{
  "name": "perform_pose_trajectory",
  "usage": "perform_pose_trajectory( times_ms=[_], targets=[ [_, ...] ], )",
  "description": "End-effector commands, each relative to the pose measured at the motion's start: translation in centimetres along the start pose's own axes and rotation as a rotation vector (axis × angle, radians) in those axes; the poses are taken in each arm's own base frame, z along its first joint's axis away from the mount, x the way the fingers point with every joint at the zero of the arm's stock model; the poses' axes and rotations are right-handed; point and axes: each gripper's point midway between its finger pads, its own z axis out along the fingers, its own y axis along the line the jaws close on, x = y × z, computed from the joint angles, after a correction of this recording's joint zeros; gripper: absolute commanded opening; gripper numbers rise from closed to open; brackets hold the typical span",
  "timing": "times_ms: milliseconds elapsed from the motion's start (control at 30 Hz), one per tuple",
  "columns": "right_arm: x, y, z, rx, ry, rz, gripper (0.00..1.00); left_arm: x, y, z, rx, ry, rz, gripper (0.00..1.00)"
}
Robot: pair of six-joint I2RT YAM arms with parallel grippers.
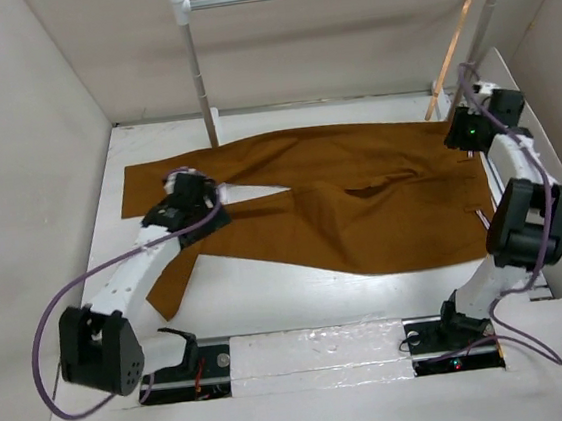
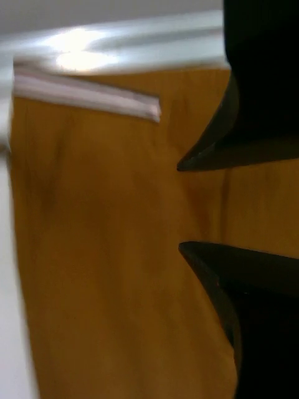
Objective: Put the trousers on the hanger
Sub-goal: Flatten out the trousers at the center of the board.
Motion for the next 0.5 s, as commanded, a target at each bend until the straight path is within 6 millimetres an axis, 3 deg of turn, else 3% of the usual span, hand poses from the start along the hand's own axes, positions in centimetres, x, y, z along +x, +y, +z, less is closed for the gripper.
perform_pose_trajectory(
  times_ms=[0, 33, 67, 133, 167, 233, 267, 333, 367, 400, 467],
  targets=[
    [-1.0, 13.9, -4.9, -0.275, -0.166, -0.166, 0.19, -2.0, 9.0, -0.9, -0.091, -0.053, -0.314, 0.71],
    [1.1, 16.7, -5.6, -0.328, -0.140, -0.200, 0.19, -1.6, 8.9, -1.1, -0.075, -0.050, -0.308, 0.71],
    [2.0, 19.6, -6.4, -0.386, -0.158, -0.247, 0.01, -2.3, 11.7, -1.3, -0.126, -0.081, -0.384, 0.71],
    [6.5, 25.2, -8.0, -0.506, -0.108, -0.354, 0.00, -2.9, 14.1, -2.0, -0.168, -0.124, -0.431, 0.71],
    [9.9, 31.3, -9.9, -0.654, -0.087, -0.485, 0.00, -3.5, 15.9, -2.2, -0.187, -0.145, -0.482, 0.71],
    [13.6, 36.9, -12.1, -0.815, -0.036, -0.617, 0.00, -4.5, 15.8, -2.0, -0.174, -0.148, -0.501, 0.71],
    [18.3, 40.6, -13.1, -0.917, 0.033, -0.741, 0.14, -5.0, 16.0, -1.8, -0.180, -0.149, -0.519, 0.71],
    [21.3, 43.4, -13.6, -0.953, 0.080, -0.847, 0.38, -6.5, 15.1, -1.1, -0.135, -0.141, -0.559, 0.71],
    [22.6, 45.0, -13.0, -0.963, 0.098, -0.912, 0.59, -7.0, 14.6, -1.0, -0.112, -0.139, -0.569, 0.71],
    [24.4, 46.7, -13.9, -0.995, 0.106, -0.965, 0.65, -8.0, 13.8, -0.8, -0.071, -0.135, -0.577, 0.71],
    [26.2, 48.1, -12.8, -0.995, 0.134, -1.023, 0.69, -9.1, 13.2, -1.0, -0.035, -0.158, -0.584, 0.71]
  ],
)
